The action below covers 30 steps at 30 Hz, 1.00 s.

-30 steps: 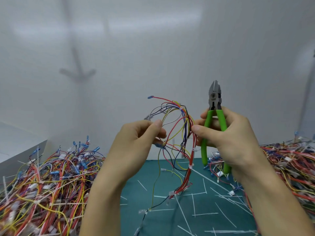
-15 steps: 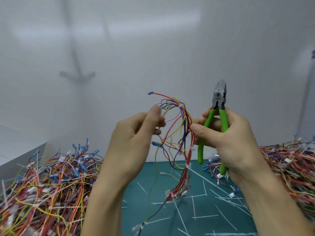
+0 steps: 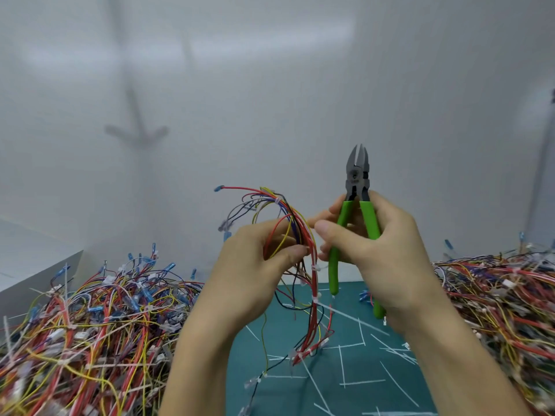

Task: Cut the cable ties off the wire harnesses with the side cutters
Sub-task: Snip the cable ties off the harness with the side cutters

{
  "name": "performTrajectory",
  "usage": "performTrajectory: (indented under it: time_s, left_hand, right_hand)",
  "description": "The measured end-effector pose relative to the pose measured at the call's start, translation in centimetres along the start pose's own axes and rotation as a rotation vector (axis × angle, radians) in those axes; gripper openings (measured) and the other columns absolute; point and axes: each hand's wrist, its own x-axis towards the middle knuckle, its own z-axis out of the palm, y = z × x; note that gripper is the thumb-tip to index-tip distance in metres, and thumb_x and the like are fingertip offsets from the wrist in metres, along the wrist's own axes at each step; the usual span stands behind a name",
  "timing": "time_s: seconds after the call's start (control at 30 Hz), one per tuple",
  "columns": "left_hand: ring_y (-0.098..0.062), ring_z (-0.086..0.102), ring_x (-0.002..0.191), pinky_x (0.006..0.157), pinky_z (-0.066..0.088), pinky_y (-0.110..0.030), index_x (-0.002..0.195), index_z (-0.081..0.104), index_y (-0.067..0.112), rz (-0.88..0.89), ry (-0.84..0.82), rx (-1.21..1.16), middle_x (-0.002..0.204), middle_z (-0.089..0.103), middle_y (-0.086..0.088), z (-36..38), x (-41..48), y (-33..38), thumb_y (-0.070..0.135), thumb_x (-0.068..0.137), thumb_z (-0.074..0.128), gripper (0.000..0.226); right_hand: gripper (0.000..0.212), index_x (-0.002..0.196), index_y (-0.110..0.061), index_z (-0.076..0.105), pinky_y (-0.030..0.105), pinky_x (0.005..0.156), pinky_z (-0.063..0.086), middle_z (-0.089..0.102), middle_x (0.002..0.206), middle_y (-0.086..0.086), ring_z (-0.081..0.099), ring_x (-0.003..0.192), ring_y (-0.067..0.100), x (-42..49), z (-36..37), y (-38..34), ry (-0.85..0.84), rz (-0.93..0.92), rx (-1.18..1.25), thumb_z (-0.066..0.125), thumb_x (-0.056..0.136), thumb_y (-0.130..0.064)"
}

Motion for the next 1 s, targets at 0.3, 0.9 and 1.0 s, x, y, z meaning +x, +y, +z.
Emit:
performTrajectory:
  time_s: [0.3,0.9,1.0]
  left_hand:
    - [-0.028,0.061,0.085,0.084,0.051,-0.05,0.089,0.063,0.019,0.022,0.2,0.025,0.083,0.065,-0.007,0.3,0.3,-0.4,0.012,0.093,0.06,0.009]
    - [-0.008,0.068,0.081,0.085,0.056,-0.037,0.097,0.058,0.021,-0.032,0.334,-0.173,0.088,0.068,0.006,0.1,0.3,-0.5,0.008,0.099,0.052,0.015]
    - [-0.008,0.068,0.079,0.084,0.057,-0.038,0.094,0.058,0.024,-0.031,0.353,-0.171,0.088,0.066,0.007,0.2,0.4,-0.5,0.007,0.098,0.052,0.018]
  right_hand:
    - [0.032,0.091,-0.012,0.063,0.046,0.064,0.062,0.071,0.074,0.001,0.063,0.059,0.015,0.4,-1.8,-0.9,-0.016,0.137,-0.115,0.053,0.096,-0.042]
    - [0.048,0.085,-0.027,0.061,0.041,0.076,0.055,0.07,0.076,-0.003,0.067,0.077,0.019,0.7,-2.6,1.7,-0.234,0.186,-0.775,0.04,0.086,-0.07]
    - [0.05,0.086,-0.031,0.059,0.041,0.074,0.053,0.066,0.075,-0.003,0.065,0.079,0.017,0.4,-2.1,1.4,-0.301,0.101,-0.804,0.035,0.081,-0.074]
